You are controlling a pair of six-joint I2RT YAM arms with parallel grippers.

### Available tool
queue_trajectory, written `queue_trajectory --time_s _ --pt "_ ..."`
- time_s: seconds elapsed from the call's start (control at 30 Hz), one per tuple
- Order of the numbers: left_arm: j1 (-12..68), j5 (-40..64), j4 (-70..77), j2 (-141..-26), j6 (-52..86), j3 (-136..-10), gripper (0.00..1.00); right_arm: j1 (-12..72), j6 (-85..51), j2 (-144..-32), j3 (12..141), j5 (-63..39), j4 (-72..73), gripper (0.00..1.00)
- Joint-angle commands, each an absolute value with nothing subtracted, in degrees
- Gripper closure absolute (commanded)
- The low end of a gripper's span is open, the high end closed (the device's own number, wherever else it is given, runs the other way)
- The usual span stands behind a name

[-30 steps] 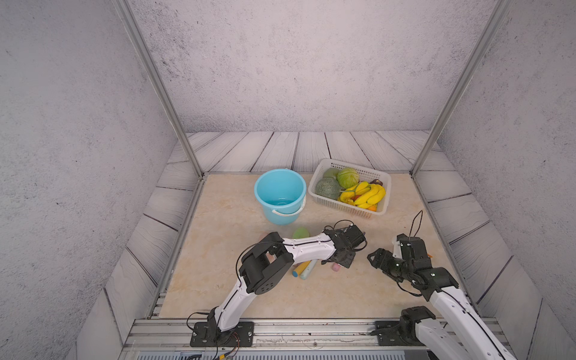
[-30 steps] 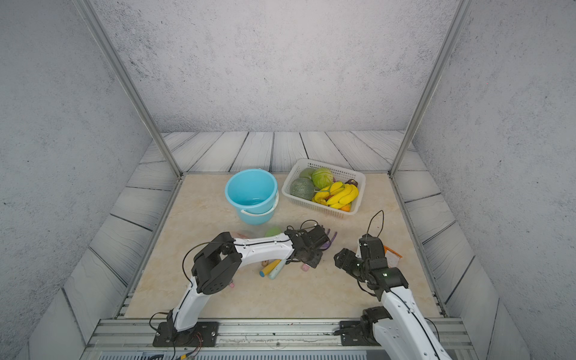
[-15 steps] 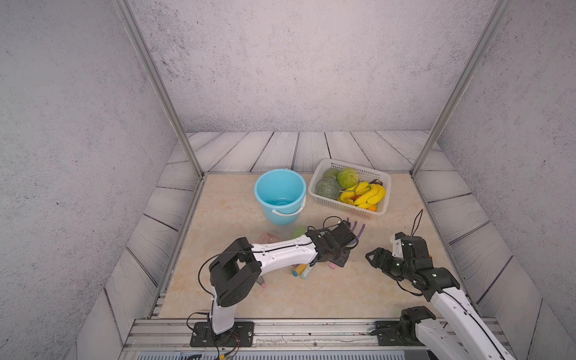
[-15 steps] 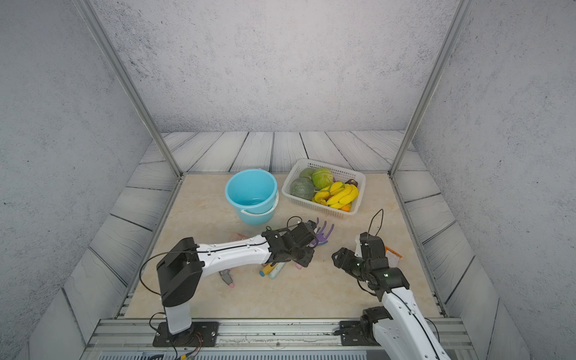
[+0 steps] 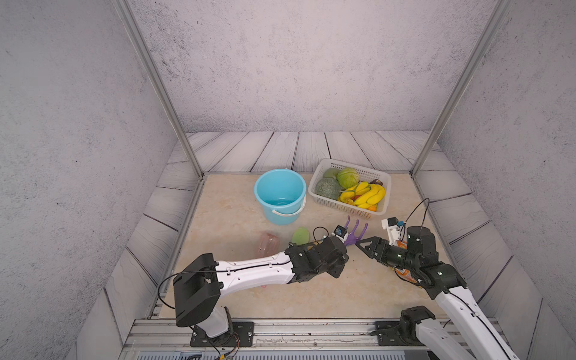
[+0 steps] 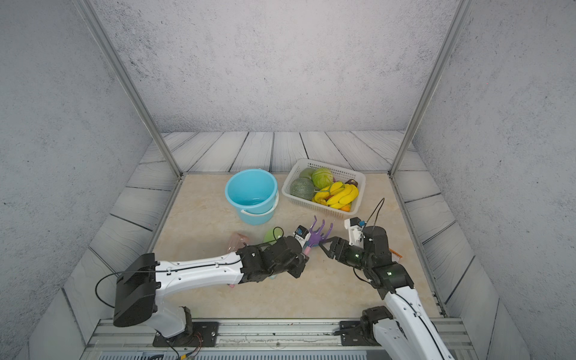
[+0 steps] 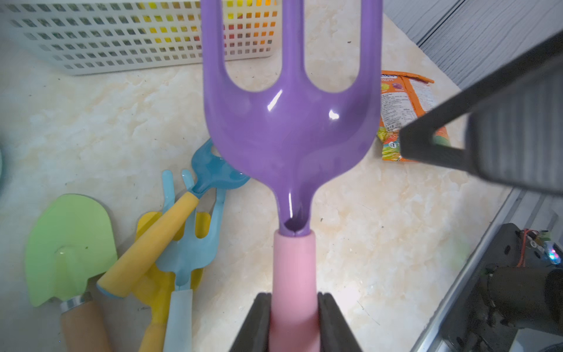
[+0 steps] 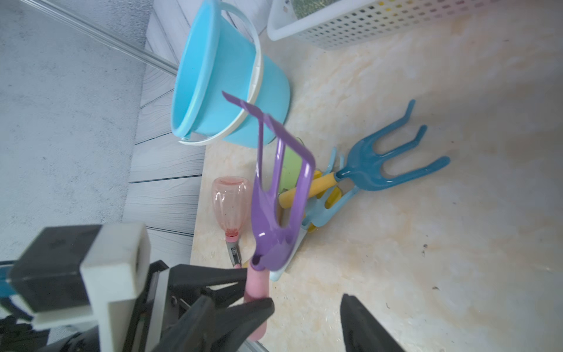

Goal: Organize the gardening tools
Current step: Pick up the gardening tool from the center of the board.

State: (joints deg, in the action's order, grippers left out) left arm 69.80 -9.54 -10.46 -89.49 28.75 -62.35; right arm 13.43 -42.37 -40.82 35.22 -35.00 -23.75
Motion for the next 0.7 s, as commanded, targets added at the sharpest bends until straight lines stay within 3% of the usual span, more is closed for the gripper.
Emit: queue_trajectory --time_s 0.0,0.37,0.5,0.67 --pt "71.2 -13.4 -6.2 -87.1 28.9 -61.2 1.0 14.8 -44.0 -42.4 37.1 -36.7 -20.7 0.35" --pt "74.1 -17.3 -4.4 -85.5 27.3 -59.2 1.0 18.0 -44.8 -44.1 38.3 -34.1 -19.1 0.68" --pt "74.4 -17.6 -3.4 -84.9 27.4 -58.4 1.0 18.2 -44.4 -44.8 38.3 -33.9 -19.2 0.88" --pt "74.4 -17.2 -3.6 -84.7 27.1 -58.4 0.99 18.7 -43.5 -45.2 38.3 -32.7 -19.9 0.98"
